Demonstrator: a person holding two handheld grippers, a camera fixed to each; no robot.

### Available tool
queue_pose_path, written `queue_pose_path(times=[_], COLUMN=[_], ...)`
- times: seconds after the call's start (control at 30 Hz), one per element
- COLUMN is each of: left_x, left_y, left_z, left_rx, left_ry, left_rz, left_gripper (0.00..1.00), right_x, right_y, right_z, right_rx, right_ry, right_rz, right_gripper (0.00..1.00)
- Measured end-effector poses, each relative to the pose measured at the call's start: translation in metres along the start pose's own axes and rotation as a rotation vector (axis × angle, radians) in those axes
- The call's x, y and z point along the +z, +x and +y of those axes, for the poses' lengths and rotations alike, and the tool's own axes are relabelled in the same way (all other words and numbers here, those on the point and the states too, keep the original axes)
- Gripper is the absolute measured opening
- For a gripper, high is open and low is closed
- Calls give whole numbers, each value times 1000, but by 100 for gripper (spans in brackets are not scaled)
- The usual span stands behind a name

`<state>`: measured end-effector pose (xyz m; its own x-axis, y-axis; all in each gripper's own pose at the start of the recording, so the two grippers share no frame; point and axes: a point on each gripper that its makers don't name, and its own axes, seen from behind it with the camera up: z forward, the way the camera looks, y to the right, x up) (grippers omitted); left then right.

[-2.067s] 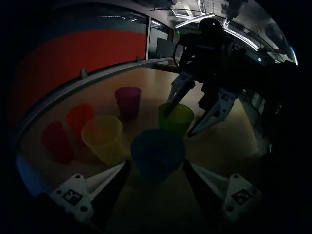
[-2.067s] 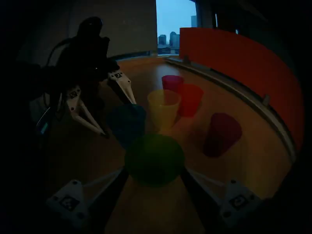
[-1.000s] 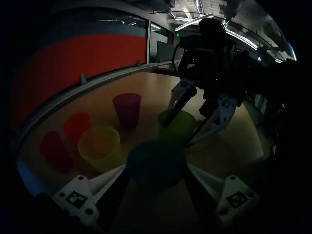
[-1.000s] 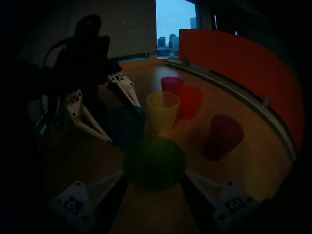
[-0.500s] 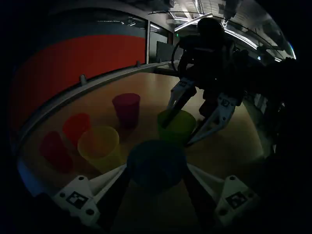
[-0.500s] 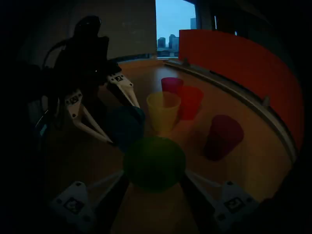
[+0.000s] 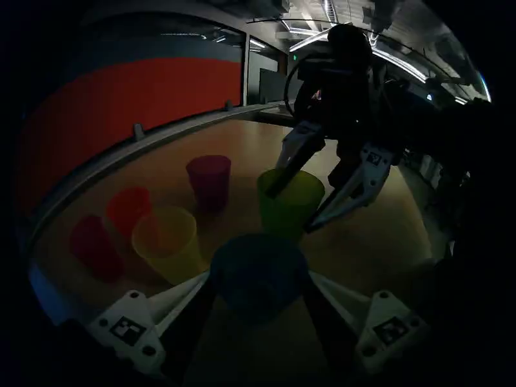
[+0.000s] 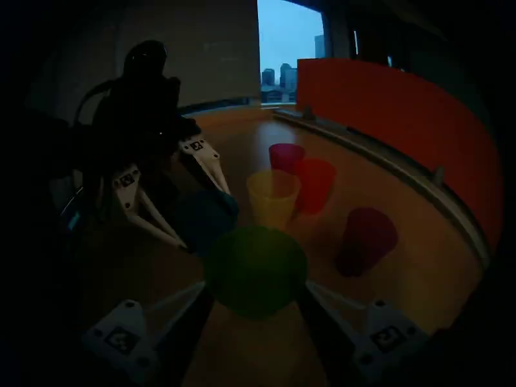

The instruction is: Pour water

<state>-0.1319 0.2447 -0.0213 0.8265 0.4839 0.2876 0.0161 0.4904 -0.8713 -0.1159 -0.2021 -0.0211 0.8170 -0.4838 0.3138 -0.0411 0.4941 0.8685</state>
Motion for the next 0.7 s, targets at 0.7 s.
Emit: queue_pose_path(times=[0.7], left_x=[-58], left_y=[53], left_z=[-15], left_rx=[-25], left_ry=[136], left_rz=[120], left_gripper=[85], right_x=[-34], right_y=[54], right_z=[-15], right_rx=[-14], right_ry=[-36], right_rz=[93], right_gripper=[99])
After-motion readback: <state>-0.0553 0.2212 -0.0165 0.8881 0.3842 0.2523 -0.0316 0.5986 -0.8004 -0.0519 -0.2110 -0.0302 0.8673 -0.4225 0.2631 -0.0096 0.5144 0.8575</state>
